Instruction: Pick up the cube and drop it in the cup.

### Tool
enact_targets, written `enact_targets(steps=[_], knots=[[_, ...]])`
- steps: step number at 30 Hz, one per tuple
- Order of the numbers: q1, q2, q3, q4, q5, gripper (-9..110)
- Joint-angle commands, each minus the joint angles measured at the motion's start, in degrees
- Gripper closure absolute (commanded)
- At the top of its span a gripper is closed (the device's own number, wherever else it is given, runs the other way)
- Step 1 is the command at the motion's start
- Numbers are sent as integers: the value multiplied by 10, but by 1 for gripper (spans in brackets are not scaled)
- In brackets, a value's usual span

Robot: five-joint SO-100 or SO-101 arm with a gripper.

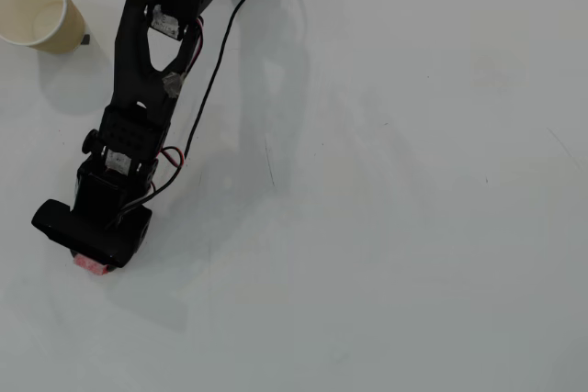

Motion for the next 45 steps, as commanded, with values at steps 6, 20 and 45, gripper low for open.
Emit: enact_targets(steps=[6, 20, 45], knots=[[4, 34, -90, -1, 0, 91], [7, 127, -38, 23, 1, 91], [-28, 641, 424, 24, 2, 92]])
